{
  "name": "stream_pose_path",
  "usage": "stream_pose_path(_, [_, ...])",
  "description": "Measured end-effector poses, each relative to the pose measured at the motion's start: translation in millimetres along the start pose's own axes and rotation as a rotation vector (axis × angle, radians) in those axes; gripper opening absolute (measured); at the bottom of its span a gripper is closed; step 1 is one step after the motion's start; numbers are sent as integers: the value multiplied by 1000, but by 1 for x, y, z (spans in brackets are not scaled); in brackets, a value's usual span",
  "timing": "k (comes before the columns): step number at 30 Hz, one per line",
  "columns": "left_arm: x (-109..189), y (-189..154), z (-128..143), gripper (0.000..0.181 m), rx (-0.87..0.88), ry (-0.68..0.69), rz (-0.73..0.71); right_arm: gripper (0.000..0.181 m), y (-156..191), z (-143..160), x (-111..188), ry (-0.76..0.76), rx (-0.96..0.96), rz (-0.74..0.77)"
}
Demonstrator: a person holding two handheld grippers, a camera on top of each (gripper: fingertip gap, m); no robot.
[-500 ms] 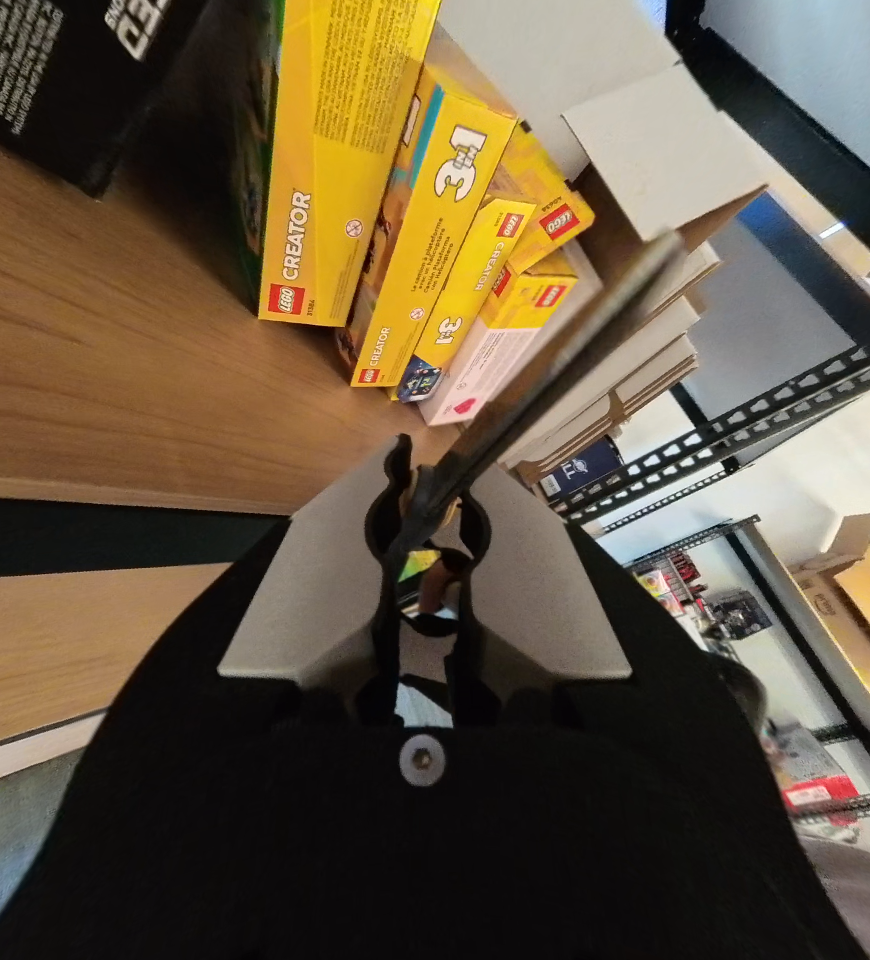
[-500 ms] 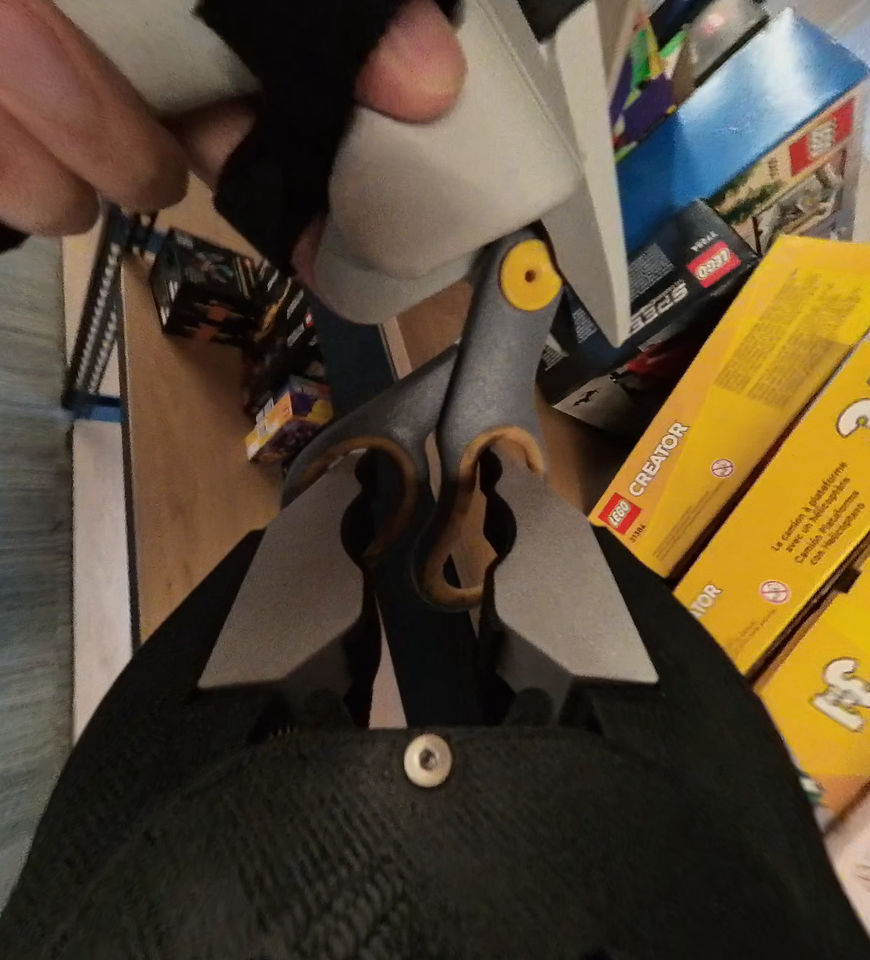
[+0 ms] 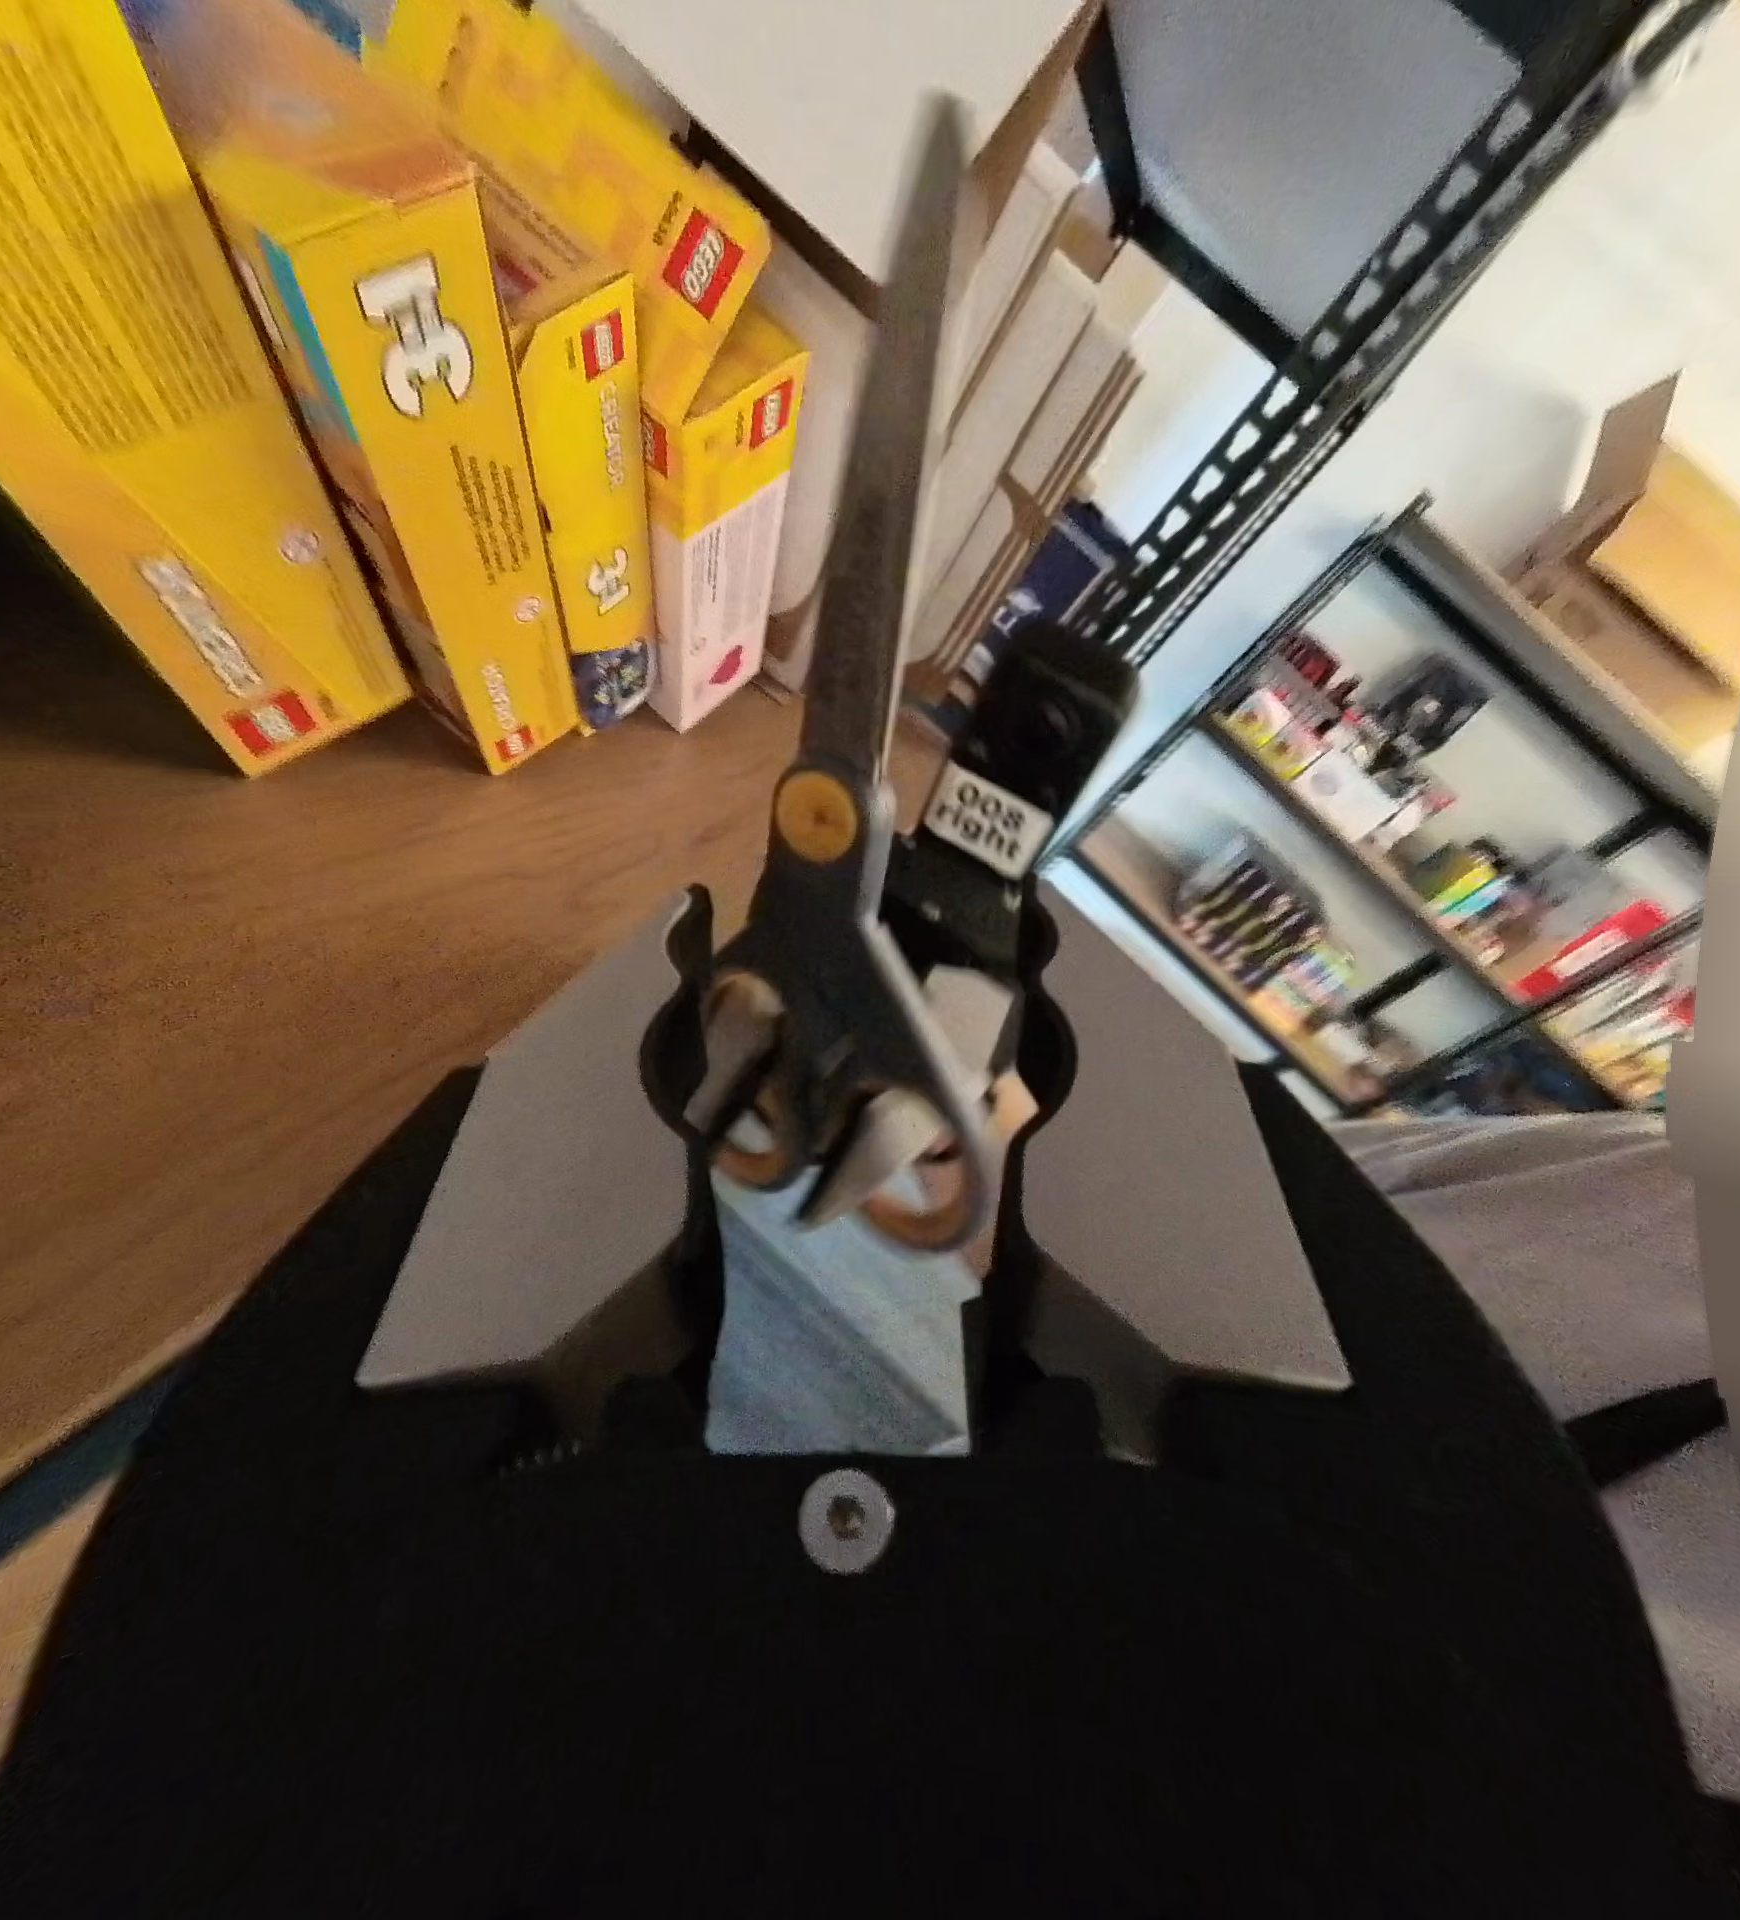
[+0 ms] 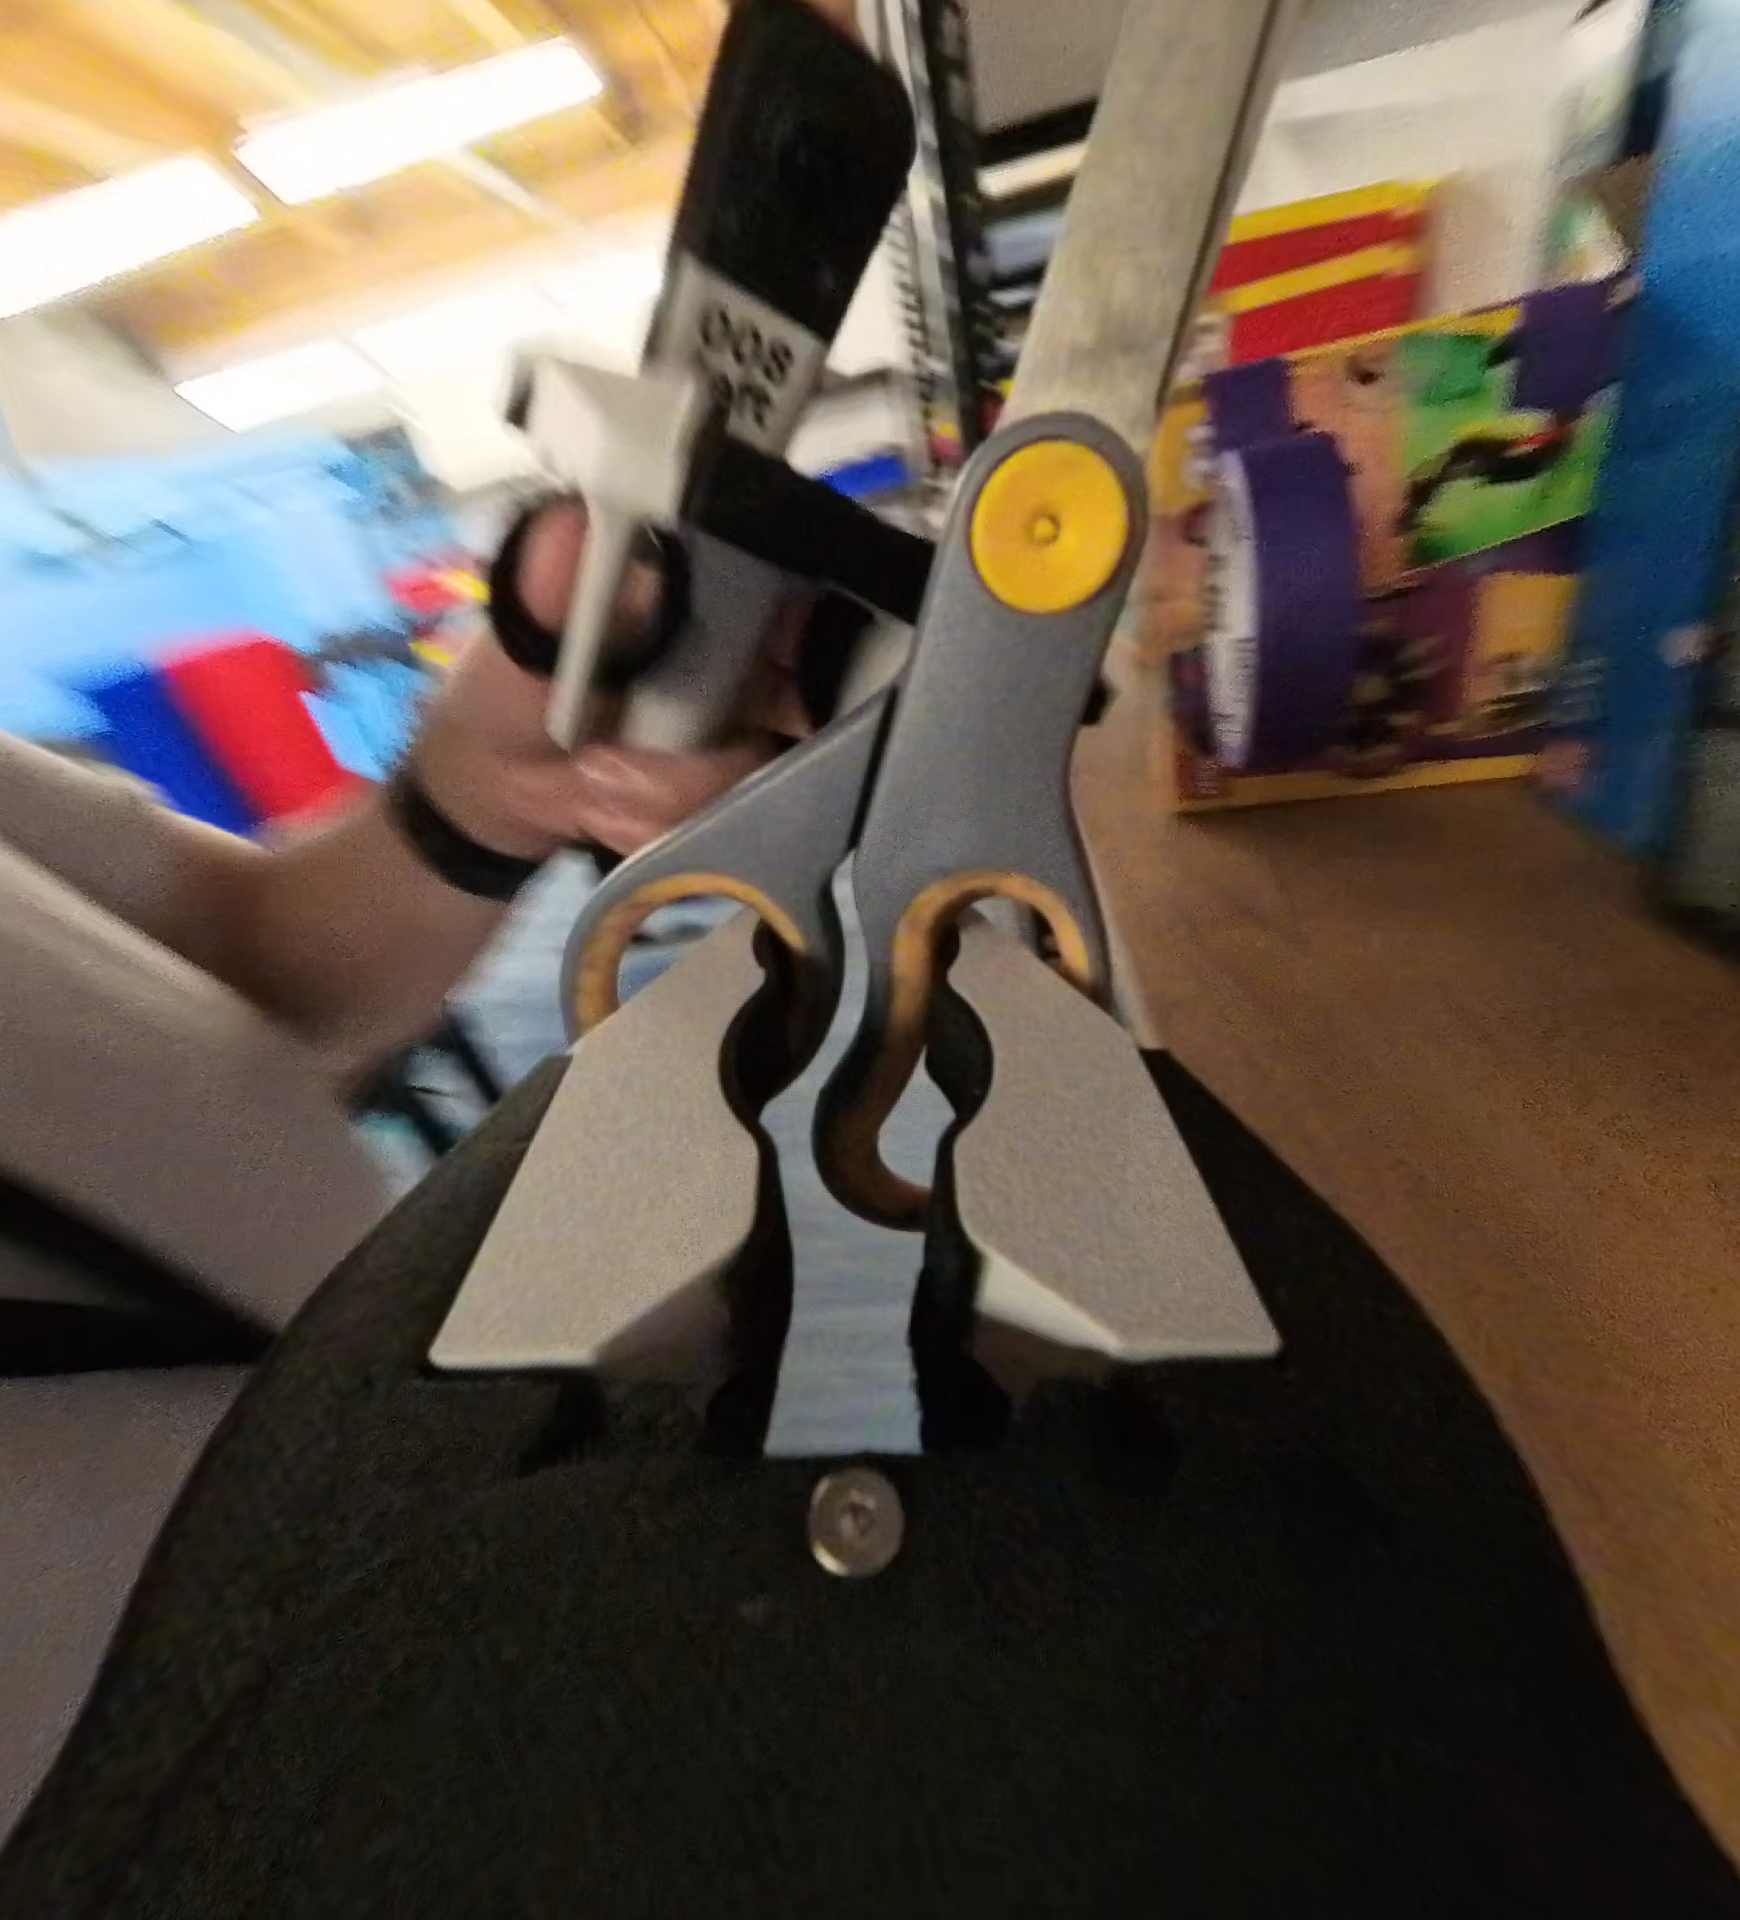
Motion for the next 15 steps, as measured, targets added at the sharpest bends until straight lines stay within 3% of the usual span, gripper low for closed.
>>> stream_pose_path(4, [6, 10, -8, 60, -210, -14, -42, 19, 14, -8, 9, 45, -270, -309])
stream_pose_path(6, [-4, 9, 1, 52, -194, 49, 62, 19, 21, -7, 10, 84, -320, -395])
stream_pose_path(7, [-9, 6, 6, 36, -152, 93, 142, 19, 24, -5, 10, 106, -335, -422])
stream_pose_path(8, [-13, 2, 11, 32, -114, 123, 214, 19, 28, -4, 12, 124, -346, -454])
stream_pose_path(11, [-18, 3, 8, 27, -94, 60, 269, 21, 22, -7, 13, 66, -387, -445])
stream_pose_path(15, [-22, 9, 5, 26, -135, -29, 225, 29, 14, -9, 15, -27, -434, -437])
Point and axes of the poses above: each gripper's, where its closed fingertips meet, x back along the fingers, z out of its underside, y = z × x across the jaws, the point moved 3 cm from there along x, back along the fingers, and after that the axes turned 4 degrees about z, right-handed, at the moved point
